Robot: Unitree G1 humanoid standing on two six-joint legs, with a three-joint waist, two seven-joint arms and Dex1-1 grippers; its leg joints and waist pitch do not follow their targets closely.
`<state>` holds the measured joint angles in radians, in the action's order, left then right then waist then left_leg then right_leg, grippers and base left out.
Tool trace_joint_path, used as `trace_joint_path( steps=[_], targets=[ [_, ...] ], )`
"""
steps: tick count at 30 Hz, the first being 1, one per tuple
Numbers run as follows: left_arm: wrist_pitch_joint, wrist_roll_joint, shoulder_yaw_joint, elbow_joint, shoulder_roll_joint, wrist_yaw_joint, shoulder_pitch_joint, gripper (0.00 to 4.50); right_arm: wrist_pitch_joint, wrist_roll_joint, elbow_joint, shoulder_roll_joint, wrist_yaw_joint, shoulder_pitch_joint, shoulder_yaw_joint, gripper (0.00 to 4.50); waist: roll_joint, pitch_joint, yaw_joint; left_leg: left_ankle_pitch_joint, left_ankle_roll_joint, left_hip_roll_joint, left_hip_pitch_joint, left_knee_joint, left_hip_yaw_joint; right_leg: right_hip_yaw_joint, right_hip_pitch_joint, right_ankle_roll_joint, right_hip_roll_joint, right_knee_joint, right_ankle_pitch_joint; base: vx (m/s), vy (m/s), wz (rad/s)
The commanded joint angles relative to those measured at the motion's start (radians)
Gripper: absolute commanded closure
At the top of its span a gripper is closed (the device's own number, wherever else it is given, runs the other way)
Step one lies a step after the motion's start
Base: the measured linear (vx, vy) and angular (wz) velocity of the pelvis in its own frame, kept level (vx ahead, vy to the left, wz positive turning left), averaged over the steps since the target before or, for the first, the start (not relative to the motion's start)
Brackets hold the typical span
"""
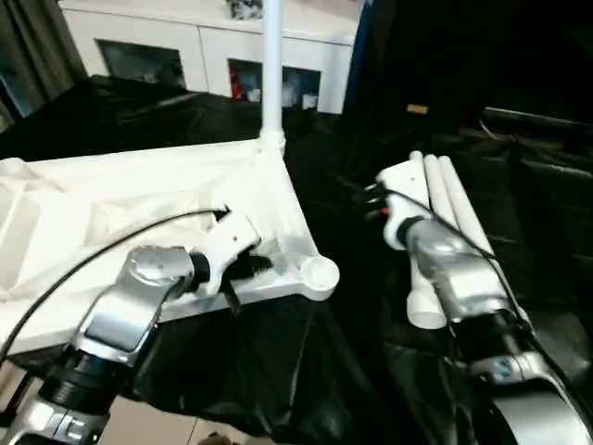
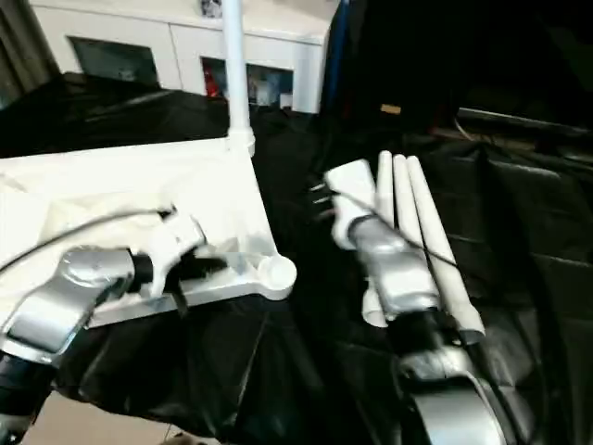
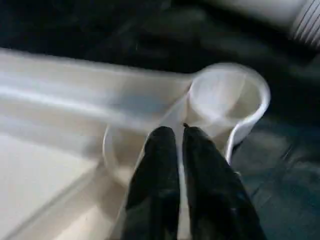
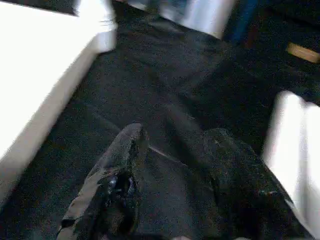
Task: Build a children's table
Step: Rotate table base, then pick table leg
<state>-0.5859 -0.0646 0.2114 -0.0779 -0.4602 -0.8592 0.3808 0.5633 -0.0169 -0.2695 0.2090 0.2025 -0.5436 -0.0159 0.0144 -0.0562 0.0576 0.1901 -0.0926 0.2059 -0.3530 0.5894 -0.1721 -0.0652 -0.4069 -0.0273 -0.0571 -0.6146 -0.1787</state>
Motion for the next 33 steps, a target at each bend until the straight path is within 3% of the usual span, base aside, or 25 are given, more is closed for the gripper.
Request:
trace_joint_path(
  steps=[1,2,5,9,13,18,24,26,33],
  targets=[
    [-0.031,-0.028,-0.016,-0.047,0.006,-0.003,0.000,3.92,0.148,0.032,0.072,0.020,-0.034,0.010,0.027,2.02,-0.010,0.063,-0.001,0.165,-0.030,0.011,0.004,-0.067,0.001,0.051,0.056,-0.130,-0.058,0.072,-0.219,0.000,0.000,0.00],
    [-0.033,-0.031,-0.017,-0.053,0.008,-0.002,0.001,3.78,0.179,0.032,0.091,0.023,-0.040,0.015,0.028,1.93,-0.016,0.063,0.000,0.168,-0.032,0.010,0.006,-0.066,0.001,0.051,0.054,-0.130,-0.058,0.072,-0.222,0.000,0.000,0.00],
    [-0.060,-0.059,-0.023,-0.083,0.036,0.002,0.016,3.67,0.309,0.031,0.173,0.020,-0.067,0.033,0.048,1.63,-0.015,0.063,-0.001,0.169,-0.033,0.010,0.004,-0.066,0.002,0.051,0.055,-0.117,-0.060,0.076,-0.244,0.000,0.000,0.00],
    [-0.070,-0.079,-0.012,-0.093,0.044,-0.006,0.025,3.35,0.385,0.009,0.201,0.003,-0.088,0.042,0.070,1.31,-0.017,0.064,-0.005,0.161,-0.034,0.008,0.002,-0.065,0.002,0.051,0.055,-0.123,-0.057,0.075,-0.216,0.000,0.000,0.00],
    [-0.077,-0.074,0.006,-0.106,0.036,-0.001,0.026,2.99,0.493,0.005,0.220,0.003,-0.077,0.047,0.057,0.94,-0.021,0.064,-0.007,0.153,-0.033,0.007,0.003,-0.064,0.003,0.051,0.057,-0.126,-0.056,0.074,-0.211,0.000,0.000,0.00],
    [-0.122,-0.095,0.022,-0.142,0.021,-0.026,0.019,2.99,0.606,0.014,0.216,-0.001,-0.084,0.044,0.049,0.94,-0.022,0.064,-0.003,0.140,-0.041,0.009,0.004,-0.064,0.003,0.051,0.058,-0.136,-0.058,0.070,-0.187,0.000,0.000,0.00],
    [-0.157,-0.115,0.028,-0.163,0.002,-0.039,0.020,2.99,0.688,-0.025,0.194,-0.029,-0.088,0.035,0.098,0.94,-0.021,0.064,-0.003,0.144,-0.045,0.009,0.004,-0.064,0.003,0.052,0.057,-0.125,-0.060,0.072,-0.211,0.000,0.000,0.00],
    [-0.180,-0.124,0.030,-0.174,-0.015,-0.053,0.029,2.94,0.715,-0.037,0.176,-0.042,-0.090,0.028,0.140,1.18,-0.022,0.064,-0.001,0.143,-0.050,0.008,0.006,-0.065,0.003,0.052,0.055,-0.124,-0.059,0.071,-0.214,0.000,0.000,0.00],
    [-0.202,-0.139,0.041,-0.191,-0.029,-0.065,0.043,2.94,0.736,-0.052,0.147,-0.048,-0.090,0.017,0.191,1.67,-0.022,0.064,0.003,0.139,-0.056,0.008,0.007,-0.065,0.003,0.051,0.056,-0.119,-0.060,0.072,-0.215,0.000,0.000,0.00]
  ],
)
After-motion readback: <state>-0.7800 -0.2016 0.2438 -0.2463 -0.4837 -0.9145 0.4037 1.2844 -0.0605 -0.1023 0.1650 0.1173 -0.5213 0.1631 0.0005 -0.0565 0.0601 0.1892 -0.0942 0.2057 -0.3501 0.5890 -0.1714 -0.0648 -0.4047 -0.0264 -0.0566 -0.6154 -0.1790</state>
